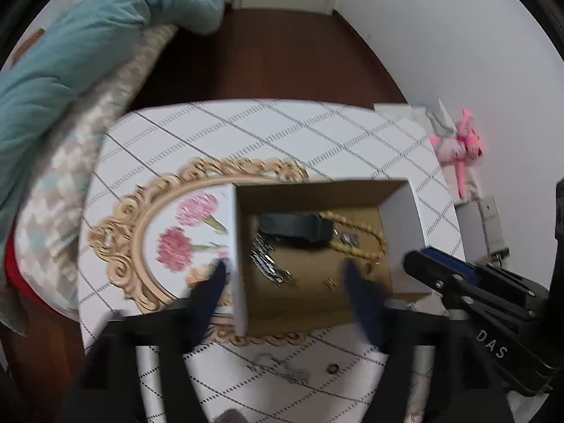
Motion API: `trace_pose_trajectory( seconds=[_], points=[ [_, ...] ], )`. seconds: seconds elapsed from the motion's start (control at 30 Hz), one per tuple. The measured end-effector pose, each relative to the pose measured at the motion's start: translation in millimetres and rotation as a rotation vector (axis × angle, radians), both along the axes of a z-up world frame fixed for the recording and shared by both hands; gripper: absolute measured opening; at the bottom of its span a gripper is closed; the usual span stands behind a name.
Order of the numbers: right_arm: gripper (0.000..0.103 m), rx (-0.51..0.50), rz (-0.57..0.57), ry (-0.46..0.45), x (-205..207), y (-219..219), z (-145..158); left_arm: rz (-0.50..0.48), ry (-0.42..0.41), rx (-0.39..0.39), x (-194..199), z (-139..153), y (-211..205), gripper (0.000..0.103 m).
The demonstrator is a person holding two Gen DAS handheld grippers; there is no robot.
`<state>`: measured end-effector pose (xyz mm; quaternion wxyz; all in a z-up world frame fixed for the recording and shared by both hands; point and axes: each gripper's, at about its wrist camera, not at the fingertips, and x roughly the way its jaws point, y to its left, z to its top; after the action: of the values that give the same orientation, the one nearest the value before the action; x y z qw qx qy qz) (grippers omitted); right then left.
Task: Organize jewelry
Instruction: 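Carry the earring and ring into the box and open both tools, then withdraw both tools from the box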
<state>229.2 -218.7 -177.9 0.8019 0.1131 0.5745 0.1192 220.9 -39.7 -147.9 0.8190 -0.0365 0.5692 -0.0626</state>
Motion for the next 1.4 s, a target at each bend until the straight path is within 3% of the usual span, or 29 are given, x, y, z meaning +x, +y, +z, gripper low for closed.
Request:
trace_pose_trajectory(
  seconds=[0.17,0.27,0.3,0.33,0.4,0.43,0.7,1.17,1.27,1.4],
  points=[
    [0.031,-0.056,-0.012,-0.041,-8.5,-2.6,6.3,0.037,-0.023,0.064,-3.9,-0.7,10.5,0.077],
    [0.055,-0.147,-0.025,-0.075,-15.2,-2.2,9.4,0.05,-0.033,0.101,-8.4,-5.4,15.1,0.097],
    [0.07,-0.187,-0.03,-0.085,-17.7,-1.0,9.6,0.057,-0.038,0.111,-11.0,-7.0,17.4,0.101],
    [0.084,-0.222,-0.034,-0.092,-19.9,0.2,9.2,0.064,-0.042,0.119,-12.7,-8.5,18.8,0.102],
    [0.099,-0.265,-0.037,-0.097,-22.2,0.7,8.1,0.074,-0.042,0.14,-15.2,-10.0,20.5,0.102],
    [0.101,-0.298,-0.035,-0.1,-23.7,2.6,7.5,0.077,-0.047,0.142,-16.9,-9.2,21.8,0.103],
    [0.103,-0.356,-0.048,-0.144,-31.2,5.7,24.4,0.085,-0.107,0.143,-27.0,13.1,24.0,0.103],
    [0.103,-0.318,-0.065,-0.217,-60.1,9.6,64.9,0.088,-0.158,0.115,-47.9,44.3,27.9,0.103],
    [0.103,-0.311,-0.056,-0.208,-74.0,14.3,57.7,0.1,-0.159,0.131,-58.8,40.7,34.1,0.103],
    [0.103,-0.294,-0.018,-0.151,-92.9,27.0,21.5,0.139,-0.13,0.19,-81.6,12.6,51.5,0.103]
  ],
)
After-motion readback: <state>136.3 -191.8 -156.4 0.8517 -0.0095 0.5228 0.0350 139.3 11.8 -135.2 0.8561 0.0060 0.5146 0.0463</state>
